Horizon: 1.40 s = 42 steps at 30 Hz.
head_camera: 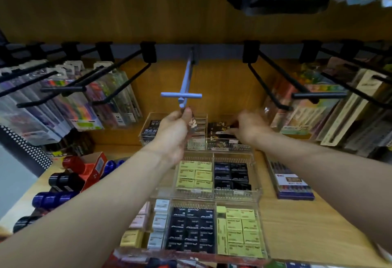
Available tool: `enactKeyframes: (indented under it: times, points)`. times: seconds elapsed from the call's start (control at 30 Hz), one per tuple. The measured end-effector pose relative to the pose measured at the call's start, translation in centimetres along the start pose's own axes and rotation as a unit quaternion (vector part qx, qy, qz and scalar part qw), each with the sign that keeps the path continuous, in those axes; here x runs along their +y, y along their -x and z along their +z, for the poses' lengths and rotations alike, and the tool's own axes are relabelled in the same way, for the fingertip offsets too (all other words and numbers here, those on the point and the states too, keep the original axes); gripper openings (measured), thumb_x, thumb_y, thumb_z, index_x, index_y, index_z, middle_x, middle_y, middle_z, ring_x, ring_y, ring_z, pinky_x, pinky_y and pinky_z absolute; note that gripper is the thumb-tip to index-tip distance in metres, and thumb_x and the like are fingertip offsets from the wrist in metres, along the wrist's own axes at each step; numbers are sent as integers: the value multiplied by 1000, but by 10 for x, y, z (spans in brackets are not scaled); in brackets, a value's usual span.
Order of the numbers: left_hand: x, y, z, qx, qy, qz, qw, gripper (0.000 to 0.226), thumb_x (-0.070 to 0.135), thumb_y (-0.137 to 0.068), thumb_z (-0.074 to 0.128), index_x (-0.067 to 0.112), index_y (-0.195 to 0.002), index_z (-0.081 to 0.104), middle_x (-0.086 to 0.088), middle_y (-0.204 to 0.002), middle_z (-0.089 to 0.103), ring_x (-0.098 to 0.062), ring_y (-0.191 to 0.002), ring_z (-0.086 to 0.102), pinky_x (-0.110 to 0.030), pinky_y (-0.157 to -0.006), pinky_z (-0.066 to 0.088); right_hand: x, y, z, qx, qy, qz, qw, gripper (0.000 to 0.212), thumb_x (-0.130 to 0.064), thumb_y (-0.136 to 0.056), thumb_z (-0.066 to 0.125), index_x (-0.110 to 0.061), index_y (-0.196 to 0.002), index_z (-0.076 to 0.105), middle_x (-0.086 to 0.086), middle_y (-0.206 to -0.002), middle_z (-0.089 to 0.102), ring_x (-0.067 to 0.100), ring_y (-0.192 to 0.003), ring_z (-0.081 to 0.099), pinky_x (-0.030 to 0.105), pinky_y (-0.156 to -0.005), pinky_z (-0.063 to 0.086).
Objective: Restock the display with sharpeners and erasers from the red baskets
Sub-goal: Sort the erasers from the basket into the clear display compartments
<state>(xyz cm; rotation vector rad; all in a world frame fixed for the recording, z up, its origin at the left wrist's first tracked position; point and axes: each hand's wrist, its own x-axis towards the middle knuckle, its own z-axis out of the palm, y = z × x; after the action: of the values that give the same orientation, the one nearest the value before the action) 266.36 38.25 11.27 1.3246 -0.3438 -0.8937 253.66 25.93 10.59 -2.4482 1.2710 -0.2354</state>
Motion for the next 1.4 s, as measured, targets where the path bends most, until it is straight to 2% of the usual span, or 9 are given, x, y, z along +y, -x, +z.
enactKeyframes:
  times: [0.17,0.4,0.53,0.67,0.8,0.93,1.07,1.23,1.4]
  points:
    - [-7,-2,-3,9,-62,27,998,10,8,-91,68,15,-96,64,-10,-105,72,-23,-105,67,-36,-97,54,-3,-7,9,-14,-26,2,1000,40,-31,-87,72,-20,-124,63,7,-135,54,21,-119,55,30,-100,46]
    - [-3,-7,18,15,-317,93,944,12,17,-87,74,22,-93,64,-3,-96,72,-16,-84,66,-28,-73,54,23,19,-8,29,4,-35,999,39,-3,-94,47,-15,-128,62,12,-126,62,25,-105,64,31,-94,53]
    - [-9,-8,40,21,-468,96,878,17,26,-85,77,28,-80,61,1,-92,71,-16,-85,66,-27,-78,55,31,35,-6,-11,107,-113,988,42,-38,-97,40,-27,-135,55,5,-133,60,25,-122,54,46,-110,36]
    - [-5,-13,43,20,-546,92,833,18,33,-82,79,27,-81,62,3,-92,71,-15,-86,66,-29,-79,55,39,36,2,-46,214,-127,967,69,-71,-89,24,-28,-137,49,-4,-143,52,20,-141,31,58,-115,15]
    - [1,-13,44,-7,-636,121,762,18,38,-81,78,29,-85,63,4,-93,69,-17,-88,66,-35,-84,57,39,38,4,-11,253,-127,959,86,-83,-82,16,-21,-121,61,-1,-131,60,19,-137,37,58,-114,17]
    - [1,-13,42,-26,-675,157,720,16,33,-84,76,31,-78,62,4,-94,68,-15,-86,62,-34,-81,56,38,38,6,-13,207,-133,969,70,-73,-88,34,-22,-133,53,1,-141,53,21,-143,30,58,-117,14]
    - [-2,-16,40,-7,-676,185,713,13,22,-88,72,29,-80,65,4,-104,50,-16,-89,53,-28,-77,49,41,45,11,5,128,-160,979,59,-60,-92,46,-30,-142,44,-1,-152,40,20,-144,28,61,-114,12]
    - [-4,-16,26,-26,-634,235,736,8,24,-92,65,24,-90,72,-2,-108,62,-22,-96,62,-37,-86,55,33,46,11,8,68,-156,985,54,-63,-89,49,-33,-134,53,-4,-147,42,22,-138,35,58,-109,23]
    - [-9,-13,-1,-140,-715,301,615,30,44,-98,48,30,-107,73,3,-127,52,-26,-122,39,-41,-97,38,23,38,10,-42,78,-105,991,58,-73,-84,46,-42,-133,54,-1,-153,35,25,-143,27,60,-110,20]
